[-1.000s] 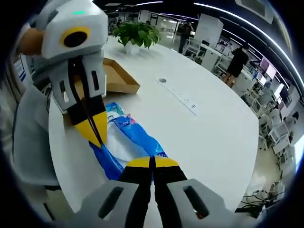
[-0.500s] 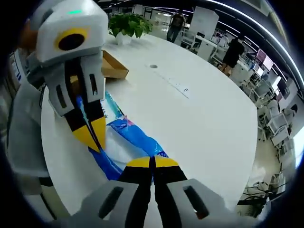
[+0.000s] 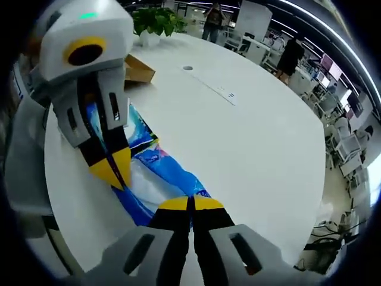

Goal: Operate the shoe box by opening the lid, removing the specified soft item, and placing it in the target area until the item is outside and the box remains undamaged.

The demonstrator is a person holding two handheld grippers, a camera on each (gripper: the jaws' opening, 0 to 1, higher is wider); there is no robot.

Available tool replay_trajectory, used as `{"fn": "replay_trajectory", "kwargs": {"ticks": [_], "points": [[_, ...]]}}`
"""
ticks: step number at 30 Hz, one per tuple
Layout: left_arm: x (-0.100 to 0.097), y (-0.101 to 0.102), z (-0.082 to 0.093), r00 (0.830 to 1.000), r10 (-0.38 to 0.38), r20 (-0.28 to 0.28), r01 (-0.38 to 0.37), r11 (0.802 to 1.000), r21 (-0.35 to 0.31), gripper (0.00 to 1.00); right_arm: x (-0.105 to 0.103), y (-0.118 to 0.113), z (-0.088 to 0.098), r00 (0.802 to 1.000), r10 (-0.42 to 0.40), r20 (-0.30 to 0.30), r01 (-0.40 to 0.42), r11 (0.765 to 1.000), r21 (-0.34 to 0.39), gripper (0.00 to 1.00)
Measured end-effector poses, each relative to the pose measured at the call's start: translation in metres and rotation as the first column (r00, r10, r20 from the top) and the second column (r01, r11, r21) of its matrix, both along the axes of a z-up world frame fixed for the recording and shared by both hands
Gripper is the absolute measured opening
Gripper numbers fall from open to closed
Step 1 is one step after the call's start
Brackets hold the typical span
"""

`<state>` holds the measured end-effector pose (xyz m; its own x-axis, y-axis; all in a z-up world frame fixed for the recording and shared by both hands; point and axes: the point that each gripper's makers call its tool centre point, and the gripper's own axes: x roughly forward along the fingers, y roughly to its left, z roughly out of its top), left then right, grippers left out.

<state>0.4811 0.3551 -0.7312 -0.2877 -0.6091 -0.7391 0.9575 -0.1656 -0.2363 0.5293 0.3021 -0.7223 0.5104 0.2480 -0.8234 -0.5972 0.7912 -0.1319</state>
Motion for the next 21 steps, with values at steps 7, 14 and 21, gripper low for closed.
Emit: {"fn": "replay_trajectory", "kwargs": {"ticks": [7,14,21], "points": [[-0.003,0.001,-0.009,1.0,0.004,-0.018,-0.004,1.0,0.005,0.0,-0.002,-0.002,-0.012,1.0,-0.009,-0.014,0.009,1.0,-0.001,0.0],[-0.003,-0.002,-0.013,1.0,0.005,-0.019,-0.005,1.0,0.004,0.0,0.0,-0.003,-0.018,1.0,-0.019,-0.019,0.019,1.0,0.0,0.0],[-0.001,-0.002,-0.014,0.999,0.024,-0.025,-0.024,1.0,0.005,0.0,0.003,-0.003,-0.019,1.0,-0.023,-0.016,0.023,1.0,0.003,0.0]]}}
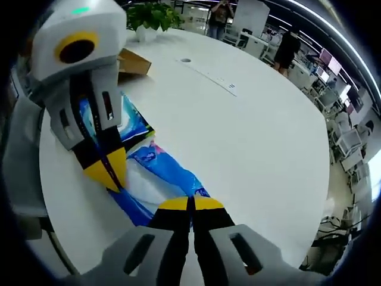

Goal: Operate the shoe box by opening the lid, removing the specified soft item, and placing it in the target area until the item is outside and the box remains undamaged.

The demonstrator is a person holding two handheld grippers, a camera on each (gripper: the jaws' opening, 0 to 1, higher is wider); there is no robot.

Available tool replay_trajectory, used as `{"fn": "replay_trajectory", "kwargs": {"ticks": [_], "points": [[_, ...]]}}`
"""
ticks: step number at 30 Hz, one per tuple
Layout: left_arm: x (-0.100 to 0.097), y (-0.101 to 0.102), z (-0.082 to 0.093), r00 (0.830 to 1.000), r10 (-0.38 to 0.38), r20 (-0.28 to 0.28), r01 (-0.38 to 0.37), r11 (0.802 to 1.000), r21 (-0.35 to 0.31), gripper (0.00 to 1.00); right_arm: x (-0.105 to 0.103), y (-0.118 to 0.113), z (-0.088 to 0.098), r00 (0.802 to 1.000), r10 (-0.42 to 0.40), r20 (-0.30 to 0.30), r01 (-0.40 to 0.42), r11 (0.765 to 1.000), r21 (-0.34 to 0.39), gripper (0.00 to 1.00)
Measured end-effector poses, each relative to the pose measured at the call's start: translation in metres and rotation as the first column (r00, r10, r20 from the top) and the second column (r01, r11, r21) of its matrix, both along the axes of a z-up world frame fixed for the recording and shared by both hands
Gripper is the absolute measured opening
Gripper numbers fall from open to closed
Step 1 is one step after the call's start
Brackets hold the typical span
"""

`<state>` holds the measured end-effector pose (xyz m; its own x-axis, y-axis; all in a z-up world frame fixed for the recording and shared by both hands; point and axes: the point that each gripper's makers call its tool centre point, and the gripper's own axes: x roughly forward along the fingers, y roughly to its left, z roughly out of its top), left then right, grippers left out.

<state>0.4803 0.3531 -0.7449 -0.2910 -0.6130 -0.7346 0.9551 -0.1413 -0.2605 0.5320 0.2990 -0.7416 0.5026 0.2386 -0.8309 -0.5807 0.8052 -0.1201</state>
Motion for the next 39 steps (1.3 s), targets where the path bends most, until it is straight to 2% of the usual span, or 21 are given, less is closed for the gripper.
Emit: {"fn": "replay_trajectory", "kwargs": {"ticks": [16,19,27,39], "points": [[0.002,0.002,0.004,1.0,0.018,0.006,-0.018,1.0,0.0,0.0,0.0,0.001,0.0,1.0,0.009,0.0,-0.009,1.0,-0.021,0.0],[0.001,0.001,0.011,1.0,0.029,-0.007,-0.029,0.999,-0.013,0.05,0.0,0.001,0.004,1.0,0.012,0.009,-0.012,0.999,-0.034,0.0],[0.009,0.007,0.029,0.998,0.03,0.055,-0.028,0.999,-0.046,0.12,-0.002,0.002,0.022,0.999,0.011,0.032,-0.01,0.999,-0.043,0.02],[0.016,0.044,0.067,0.991,0.062,0.122,-0.054,0.996,-0.065,0.19,-0.019,0.015,0.053,0.998,0.013,0.058,-0.01,0.998,-0.054,0.09]]}}
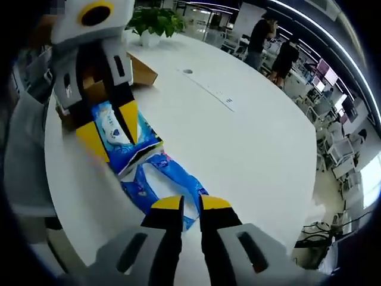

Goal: Operate the shoe box by opening the lid, removing the specified soft item, and placing it in the target area until the item is outside and the box remains undamaged.

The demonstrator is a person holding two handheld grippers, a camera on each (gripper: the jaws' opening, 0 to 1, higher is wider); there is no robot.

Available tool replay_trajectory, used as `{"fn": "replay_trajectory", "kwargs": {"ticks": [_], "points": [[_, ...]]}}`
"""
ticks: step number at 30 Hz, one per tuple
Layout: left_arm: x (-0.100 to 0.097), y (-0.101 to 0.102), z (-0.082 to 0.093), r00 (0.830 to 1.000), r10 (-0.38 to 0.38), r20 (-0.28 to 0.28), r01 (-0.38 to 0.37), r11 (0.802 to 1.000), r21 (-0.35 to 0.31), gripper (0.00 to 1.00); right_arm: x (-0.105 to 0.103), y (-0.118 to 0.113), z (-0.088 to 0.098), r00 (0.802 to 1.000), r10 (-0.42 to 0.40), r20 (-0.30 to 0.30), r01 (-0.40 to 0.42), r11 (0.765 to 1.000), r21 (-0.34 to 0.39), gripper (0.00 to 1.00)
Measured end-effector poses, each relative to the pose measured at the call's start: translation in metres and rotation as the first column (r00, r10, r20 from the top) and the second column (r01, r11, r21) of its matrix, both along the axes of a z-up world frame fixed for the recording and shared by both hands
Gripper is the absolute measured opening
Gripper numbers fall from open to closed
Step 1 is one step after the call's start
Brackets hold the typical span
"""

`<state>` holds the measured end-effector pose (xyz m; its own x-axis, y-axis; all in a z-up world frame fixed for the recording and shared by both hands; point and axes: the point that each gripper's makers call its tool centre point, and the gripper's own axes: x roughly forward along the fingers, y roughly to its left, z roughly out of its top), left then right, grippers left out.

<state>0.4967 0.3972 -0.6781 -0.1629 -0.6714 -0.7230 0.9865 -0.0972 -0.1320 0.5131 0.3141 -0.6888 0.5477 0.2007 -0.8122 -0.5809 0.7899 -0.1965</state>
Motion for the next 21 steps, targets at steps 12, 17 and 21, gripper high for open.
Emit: {"fn": "replay_trajectory", "kwargs": {"ticks": [12,17,21], "points": [[0.007,0.061,0.033,0.994,0.104,0.014,-0.104,0.994,-0.02,0.3,-0.015,0.027,0.034,0.999,0.007,0.031,-0.007,1.0,0.005,0.22],[0.011,0.092,0.045,0.986,0.166,-0.001,-0.165,0.986,-0.03,0.33,-0.021,0.046,0.046,0.999,0.017,0.037,-0.018,1.0,0.019,0.29],[0.012,0.115,0.052,0.981,0.193,0.001,-0.193,0.981,-0.036,0.37,-0.025,0.063,0.056,0.999,0.034,0.042,-0.036,0.998,0.043,0.32]]}}
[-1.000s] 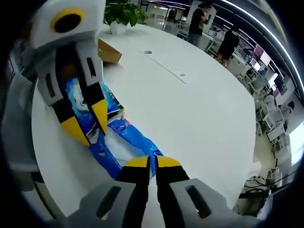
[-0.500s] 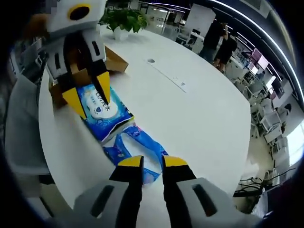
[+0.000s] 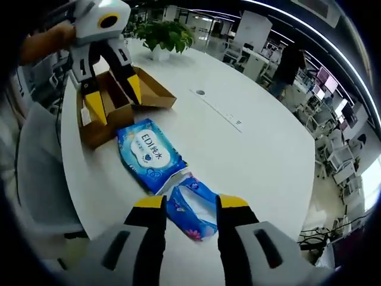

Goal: Operate the shoe box by opening the lid, removing the specified soft item, and placing it in the target area until the item is outside and the box remains undamaged.

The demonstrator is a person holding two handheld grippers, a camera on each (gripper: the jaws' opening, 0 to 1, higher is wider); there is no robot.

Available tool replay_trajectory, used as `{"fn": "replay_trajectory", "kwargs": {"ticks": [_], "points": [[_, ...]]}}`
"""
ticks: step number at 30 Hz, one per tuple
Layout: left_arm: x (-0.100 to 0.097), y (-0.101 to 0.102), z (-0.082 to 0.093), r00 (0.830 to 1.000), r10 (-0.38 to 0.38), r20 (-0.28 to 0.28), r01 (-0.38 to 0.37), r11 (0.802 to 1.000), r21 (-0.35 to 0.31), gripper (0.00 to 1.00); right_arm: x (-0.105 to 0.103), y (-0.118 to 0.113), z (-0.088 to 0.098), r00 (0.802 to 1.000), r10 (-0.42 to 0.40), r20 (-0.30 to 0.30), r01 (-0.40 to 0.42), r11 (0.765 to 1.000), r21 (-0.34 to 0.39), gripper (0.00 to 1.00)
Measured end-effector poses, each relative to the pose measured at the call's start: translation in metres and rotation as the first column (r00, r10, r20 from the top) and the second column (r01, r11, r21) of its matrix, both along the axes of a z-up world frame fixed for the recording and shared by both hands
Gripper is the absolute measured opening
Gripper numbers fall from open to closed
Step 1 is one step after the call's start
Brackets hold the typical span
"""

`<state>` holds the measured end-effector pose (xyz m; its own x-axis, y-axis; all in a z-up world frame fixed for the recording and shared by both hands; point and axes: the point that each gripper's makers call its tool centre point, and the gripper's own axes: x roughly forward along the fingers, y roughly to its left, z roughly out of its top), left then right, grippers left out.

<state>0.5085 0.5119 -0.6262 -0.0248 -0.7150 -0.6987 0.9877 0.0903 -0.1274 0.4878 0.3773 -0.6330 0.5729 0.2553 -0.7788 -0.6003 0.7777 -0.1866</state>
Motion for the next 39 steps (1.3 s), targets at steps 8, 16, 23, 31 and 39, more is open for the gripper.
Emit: {"fn": "replay_trajectory", "kwargs": {"ticks": [8,16,23,31,39], "points": [[0.005,0.048,0.013,0.996,0.086,0.01,-0.085,0.996,-0.031,0.42,-0.006,0.035,0.011,0.998,0.061,-0.011,-0.06,0.997,0.047,0.36],[0.009,0.1,0.016,0.983,0.178,0.035,-0.176,0.984,-0.033,0.48,-0.013,0.079,0.014,0.981,0.191,-0.033,-0.187,0.978,0.093,0.42],[0.012,0.144,0.016,0.964,0.257,0.064,-0.255,0.966,-0.034,0.52,-0.017,0.119,0.009,0.949,0.311,-0.047,-0.304,0.947,0.107,0.44],[0.014,0.199,0.011,0.933,0.348,0.089,-0.347,0.937,-0.026,0.53,-0.018,0.161,0.001,0.903,0.424,-0.065,-0.414,0.902,0.121,0.46],[0.01,0.253,0.008,0.884,0.46,0.086,-0.46,0.888,-0.025,0.53,-0.016,0.199,-0.013,0.86,0.506,-0.075,-0.495,0.86,0.121,0.46]]}}
